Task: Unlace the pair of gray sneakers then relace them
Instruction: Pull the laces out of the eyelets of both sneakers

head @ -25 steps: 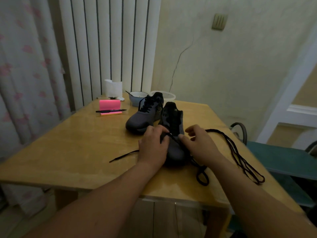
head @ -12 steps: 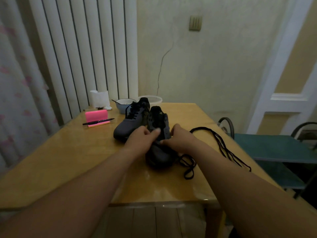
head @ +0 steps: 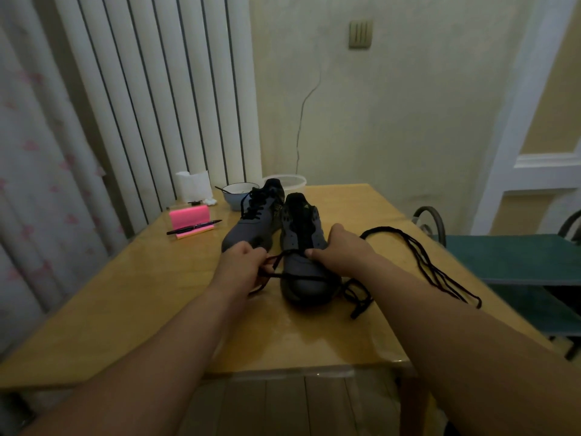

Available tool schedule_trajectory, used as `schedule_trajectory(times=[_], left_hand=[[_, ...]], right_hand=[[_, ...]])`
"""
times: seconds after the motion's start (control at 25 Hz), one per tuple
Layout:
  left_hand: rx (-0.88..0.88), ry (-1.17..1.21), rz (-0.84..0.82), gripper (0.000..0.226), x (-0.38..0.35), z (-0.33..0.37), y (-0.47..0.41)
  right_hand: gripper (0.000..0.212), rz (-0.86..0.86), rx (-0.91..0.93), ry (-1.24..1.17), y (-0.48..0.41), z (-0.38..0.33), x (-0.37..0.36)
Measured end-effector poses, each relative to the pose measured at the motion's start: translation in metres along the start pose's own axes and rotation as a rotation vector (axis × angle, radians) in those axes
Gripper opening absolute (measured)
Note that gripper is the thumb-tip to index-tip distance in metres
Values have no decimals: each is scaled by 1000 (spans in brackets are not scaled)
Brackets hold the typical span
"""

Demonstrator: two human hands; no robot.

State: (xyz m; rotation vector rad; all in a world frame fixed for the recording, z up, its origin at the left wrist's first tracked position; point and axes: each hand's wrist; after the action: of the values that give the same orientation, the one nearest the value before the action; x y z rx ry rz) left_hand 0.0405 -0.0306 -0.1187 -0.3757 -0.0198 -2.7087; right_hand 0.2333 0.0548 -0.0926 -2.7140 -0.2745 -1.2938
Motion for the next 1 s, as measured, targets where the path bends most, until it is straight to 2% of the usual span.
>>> schedule_trajectory(times=[0.12, 0.2, 0.28, 0.32, 0.4, 0.48, 0.56, 0.6, 0.68, 0.76, 0.84, 0.88, 0.96, 1.0], left_hand=[[-83, -272, -58, 10, -16, 1, 2], [-166, -425, -103, 16, -23, 7, 3], [-230, -541, -72, 23, -25, 7, 5], [-247, -564, -50, 24, -25, 6, 8], [-250, -566, -20, 25, -28, -1, 16], [-262, -590, 10, 29, -32, -9, 23], [-276, -576, 34, 32, -34, -13, 26], [-286, -560, 46, 32, -35, -14, 26], [-288, -554, 82, 30, -34, -12, 29], [-258, -564, 133, 31, -29, -13, 28], [-214, -574, 143, 34, -24, -17, 25], [-194, -578, 138, 35, -22, -18, 23], [-169, -604, 139, 31, -18, -19, 18], [-172, -620, 134, 27, -16, -18, 17]], right_hand=[[59, -11, -31, -24, 6, -4, 0], [53, 66, 9, -23, 10, -4, -4], [32, 245, 249, 23, 14, -7, -8], [25, 281, 399, 33, 14, -12, -6], [26, 116, 567, 94, 12, -27, 0], [27, -95, 552, 334, 6, -41, 1], [18, -144, 553, 449, -4, -48, -3], [14, -134, 554, 388, -6, -49, -5], [21, -119, 500, 167, -5, -49, -7], [26, -138, 316, -154, 0, -47, 5], [22, -204, 86, -604, 9, -41, 18], [19, -239, 40, -703, 12, -38, 26], [20, -242, 42, -621, 14, -30, 34], [25, -167, 26, -625, 12, -25, 33]])
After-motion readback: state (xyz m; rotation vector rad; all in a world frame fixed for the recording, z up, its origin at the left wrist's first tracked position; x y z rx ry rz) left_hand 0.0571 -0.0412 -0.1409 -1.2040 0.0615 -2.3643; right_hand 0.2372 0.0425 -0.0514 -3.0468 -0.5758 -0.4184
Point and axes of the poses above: each hand's wrist, its own y-axis away from the middle knuckle, its own x-axis out of the back of the hand, z = x × y, and after that the axes turned 11 degrees about -y, right-handed
